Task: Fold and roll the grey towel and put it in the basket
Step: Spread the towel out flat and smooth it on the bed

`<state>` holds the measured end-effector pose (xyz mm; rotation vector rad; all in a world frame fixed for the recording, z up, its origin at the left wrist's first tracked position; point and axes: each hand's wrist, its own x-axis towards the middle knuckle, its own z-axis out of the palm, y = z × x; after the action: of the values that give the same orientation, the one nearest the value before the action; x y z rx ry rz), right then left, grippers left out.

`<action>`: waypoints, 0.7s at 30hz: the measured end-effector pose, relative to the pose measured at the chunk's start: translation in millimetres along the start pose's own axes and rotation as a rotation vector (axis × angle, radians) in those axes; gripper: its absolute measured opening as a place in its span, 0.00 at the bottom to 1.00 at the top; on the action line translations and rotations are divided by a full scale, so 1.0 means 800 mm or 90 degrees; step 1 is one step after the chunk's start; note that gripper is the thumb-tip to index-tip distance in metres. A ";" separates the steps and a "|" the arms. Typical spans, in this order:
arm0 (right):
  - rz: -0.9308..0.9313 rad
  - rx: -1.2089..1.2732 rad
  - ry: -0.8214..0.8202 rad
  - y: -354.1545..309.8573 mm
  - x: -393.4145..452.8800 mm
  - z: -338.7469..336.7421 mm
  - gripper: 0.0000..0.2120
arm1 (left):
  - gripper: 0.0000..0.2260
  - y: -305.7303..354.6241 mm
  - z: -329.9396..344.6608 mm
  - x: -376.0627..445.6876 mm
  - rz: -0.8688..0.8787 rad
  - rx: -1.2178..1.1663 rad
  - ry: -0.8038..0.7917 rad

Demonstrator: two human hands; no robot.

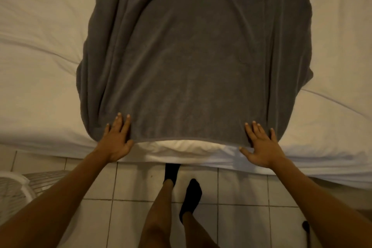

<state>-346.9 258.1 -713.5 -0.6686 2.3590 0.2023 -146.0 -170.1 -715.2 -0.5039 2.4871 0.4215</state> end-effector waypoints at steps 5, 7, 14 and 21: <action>0.011 0.101 0.048 -0.036 0.020 -0.003 0.35 | 0.34 0.071 -0.001 0.029 0.034 -0.077 0.090; 0.044 0.122 0.064 -0.045 0.032 0.002 0.34 | 0.35 0.092 0.005 0.046 0.019 -0.062 0.107; 0.127 0.146 0.087 -0.074 0.044 0.020 0.35 | 0.36 0.120 0.048 0.061 -0.028 0.037 0.079; 0.174 0.186 0.101 -0.067 0.045 -0.004 0.41 | 0.36 0.161 0.012 0.093 0.045 0.094 0.027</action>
<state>-344.4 196.0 -732.5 -0.2274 2.5581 -0.0811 -255.4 -72.0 -742.2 -0.3701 2.5590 0.2540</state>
